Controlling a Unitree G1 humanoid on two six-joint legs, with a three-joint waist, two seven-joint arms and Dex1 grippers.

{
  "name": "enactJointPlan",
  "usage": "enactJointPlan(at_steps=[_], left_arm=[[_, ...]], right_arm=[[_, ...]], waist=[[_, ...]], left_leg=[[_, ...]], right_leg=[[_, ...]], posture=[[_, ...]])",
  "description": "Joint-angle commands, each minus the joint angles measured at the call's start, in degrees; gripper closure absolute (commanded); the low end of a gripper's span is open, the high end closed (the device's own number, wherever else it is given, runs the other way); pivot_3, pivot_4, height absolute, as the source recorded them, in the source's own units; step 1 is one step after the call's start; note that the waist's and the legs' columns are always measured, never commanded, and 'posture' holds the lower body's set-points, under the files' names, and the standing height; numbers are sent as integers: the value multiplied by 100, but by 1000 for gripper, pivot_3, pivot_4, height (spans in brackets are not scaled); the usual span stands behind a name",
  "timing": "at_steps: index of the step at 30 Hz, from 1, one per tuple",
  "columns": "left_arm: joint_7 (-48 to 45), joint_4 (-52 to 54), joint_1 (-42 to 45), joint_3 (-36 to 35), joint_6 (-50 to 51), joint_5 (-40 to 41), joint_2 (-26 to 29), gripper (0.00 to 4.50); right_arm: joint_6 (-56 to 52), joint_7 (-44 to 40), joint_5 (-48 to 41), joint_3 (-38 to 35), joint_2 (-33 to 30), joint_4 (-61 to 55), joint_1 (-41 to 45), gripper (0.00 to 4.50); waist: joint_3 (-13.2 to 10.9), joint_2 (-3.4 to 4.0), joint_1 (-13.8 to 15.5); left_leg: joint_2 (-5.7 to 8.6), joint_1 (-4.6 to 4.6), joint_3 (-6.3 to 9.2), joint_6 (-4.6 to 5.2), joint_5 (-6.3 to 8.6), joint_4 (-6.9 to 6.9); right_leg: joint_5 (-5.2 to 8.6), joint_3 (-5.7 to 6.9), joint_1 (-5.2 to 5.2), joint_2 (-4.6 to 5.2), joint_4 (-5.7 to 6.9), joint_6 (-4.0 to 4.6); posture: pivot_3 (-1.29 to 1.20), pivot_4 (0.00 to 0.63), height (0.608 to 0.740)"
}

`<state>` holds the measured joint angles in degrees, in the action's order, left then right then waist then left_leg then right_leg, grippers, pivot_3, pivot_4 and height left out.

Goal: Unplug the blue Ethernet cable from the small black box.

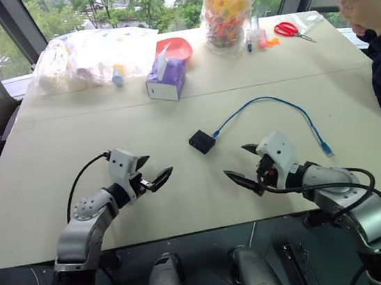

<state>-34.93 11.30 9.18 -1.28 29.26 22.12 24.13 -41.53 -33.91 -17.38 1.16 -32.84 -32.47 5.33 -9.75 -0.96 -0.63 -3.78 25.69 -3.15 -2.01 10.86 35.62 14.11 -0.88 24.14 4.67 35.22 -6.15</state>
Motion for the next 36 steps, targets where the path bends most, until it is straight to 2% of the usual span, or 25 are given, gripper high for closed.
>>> enactJointPlan(at_steps=[1,5,14,24,30,33,36], left_arm=[[-123,101,129,-176,52,229,46,32],[-320,171,192,-323,418,696,93,32],[-527,-94,436,-107,184,465,259,32],[-891,-197,674,147,84,309,348,32],[-1147,-435,862,168,-77,203,512,32],[-1219,-606,1007,212,-241,88,559,32],[-1212,-728,1071,194,-346,42,540,32]], right_arm=[[27,-75,-113,-153,-108,-114,104,0],[-87,-130,-284,-251,-154,-63,236,0],[-104,-273,-307,-18,-269,227,641,0],[-175,-878,-407,207,-660,677,1322,0],[411,-2138,1,1031,-1140,1999,2592,0],[1344,-3033,639,1697,-1282,3229,3558,0],[2392,-3710,1188,2174,-1047,4711,4518,0]], waist=[[0,0,-3],[-1,-1,-6],[-1,-1,-4],[-1,-1,-1],[-2,0,-25],[-4,2,-21],[-4,3,-17]], left_leg=[[0,0,0,0,0,0],[0,2,-1,0,0,0],[2,1,0,1,-1,8],[2,3,1,2,-1,9],[2,4,-1,3,-2,14],[2,5,-1,3,-2,18],[1,7,-2,3,-2,20]], right_leg=[[0,0,0,0,0,0],[0,-1,1,-1,0,0],[-1,-1,-4,-1,1,0],[-1,-1,-2,-2,5,-1],[-1,-2,0,-4,10,-1],[-1,-2,7,-6,20,-2],[-1,-3,8,-8,22,-3]], posture=[[0,150,735],[0,150,735],[0,150,735],[0,150,735],[0,150,735],[0,150,735],[0,150,735]])
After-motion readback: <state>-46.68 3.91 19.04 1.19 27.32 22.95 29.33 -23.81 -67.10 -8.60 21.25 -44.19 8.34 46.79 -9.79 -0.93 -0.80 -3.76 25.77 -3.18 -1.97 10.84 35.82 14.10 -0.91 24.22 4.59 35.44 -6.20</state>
